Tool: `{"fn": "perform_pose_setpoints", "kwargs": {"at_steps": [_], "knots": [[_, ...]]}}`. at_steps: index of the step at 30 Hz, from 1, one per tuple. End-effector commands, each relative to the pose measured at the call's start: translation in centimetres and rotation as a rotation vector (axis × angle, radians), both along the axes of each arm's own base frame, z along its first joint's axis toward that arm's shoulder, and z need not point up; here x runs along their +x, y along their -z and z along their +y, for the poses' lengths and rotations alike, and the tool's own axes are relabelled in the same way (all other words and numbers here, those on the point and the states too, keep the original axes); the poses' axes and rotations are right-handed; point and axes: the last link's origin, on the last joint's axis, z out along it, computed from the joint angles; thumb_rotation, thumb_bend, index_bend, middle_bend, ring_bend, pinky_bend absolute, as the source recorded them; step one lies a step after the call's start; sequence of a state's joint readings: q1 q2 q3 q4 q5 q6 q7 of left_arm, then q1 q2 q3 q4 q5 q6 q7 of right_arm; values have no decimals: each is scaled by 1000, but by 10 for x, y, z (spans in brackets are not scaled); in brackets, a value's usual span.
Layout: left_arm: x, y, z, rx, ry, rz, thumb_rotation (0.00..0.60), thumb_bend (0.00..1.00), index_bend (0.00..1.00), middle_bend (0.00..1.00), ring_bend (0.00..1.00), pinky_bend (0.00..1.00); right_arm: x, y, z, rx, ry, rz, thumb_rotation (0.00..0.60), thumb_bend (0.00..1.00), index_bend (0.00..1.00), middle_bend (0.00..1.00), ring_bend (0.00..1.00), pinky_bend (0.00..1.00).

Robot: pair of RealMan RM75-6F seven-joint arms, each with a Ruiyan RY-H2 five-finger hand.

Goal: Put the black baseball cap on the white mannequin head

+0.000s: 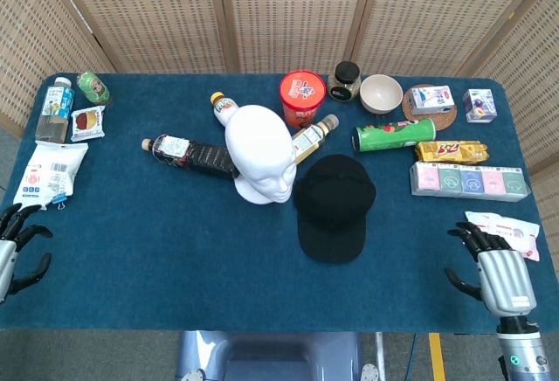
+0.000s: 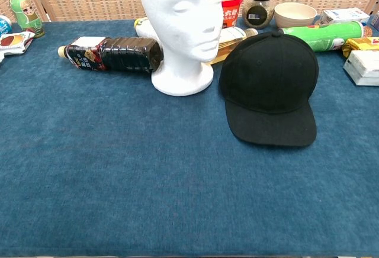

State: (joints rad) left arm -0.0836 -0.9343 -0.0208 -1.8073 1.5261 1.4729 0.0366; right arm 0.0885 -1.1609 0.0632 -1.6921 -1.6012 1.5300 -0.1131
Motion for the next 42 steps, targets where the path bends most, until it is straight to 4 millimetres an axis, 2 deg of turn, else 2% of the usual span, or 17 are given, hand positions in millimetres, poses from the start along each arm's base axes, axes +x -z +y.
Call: {"fn": "perform_pose_setpoints", "kwargs": {"at_steps": [1, 10, 14, 17, 22, 29, 42], "knots": [[3, -4, 2, 9, 12, 2, 600, 380, 389, 161, 78, 138, 8, 6, -4, 17, -38, -5, 600, 261, 374, 480, 528, 551], [9, -13, 5, 13, 27, 14, 600, 379, 389, 160, 78, 138, 35, 27, -18, 45, -145, 10, 600, 219, 574, 758, 845, 885], [11, -16, 6, 16, 32, 18, 600, 379, 389, 161, 79, 138, 45, 36, -24, 63, -172, 22, 600, 158, 628, 834, 932, 973], [13, -21, 10, 32, 42, 22, 600, 379, 389, 160, 78, 138, 63, 54, -35, 105, -220, 39, 600, 130, 639, 860, 960, 997], [13, -24, 14, 35, 44, 23, 600, 378, 389, 160, 78, 138, 78, 72, -46, 124, -228, 64, 600, 90, 639, 870, 976, 1000], [12, -27, 18, 36, 43, 25, 600, 378, 389, 160, 78, 138, 93, 92, -57, 151, -241, 77, 600, 80, 640, 874, 991, 1000], [6, -27, 19, 29, 23, 26, 600, 378, 389, 160, 78, 138, 115, 127, -61, 246, -283, 79, 600, 79, 639, 874, 992, 1000]]}}
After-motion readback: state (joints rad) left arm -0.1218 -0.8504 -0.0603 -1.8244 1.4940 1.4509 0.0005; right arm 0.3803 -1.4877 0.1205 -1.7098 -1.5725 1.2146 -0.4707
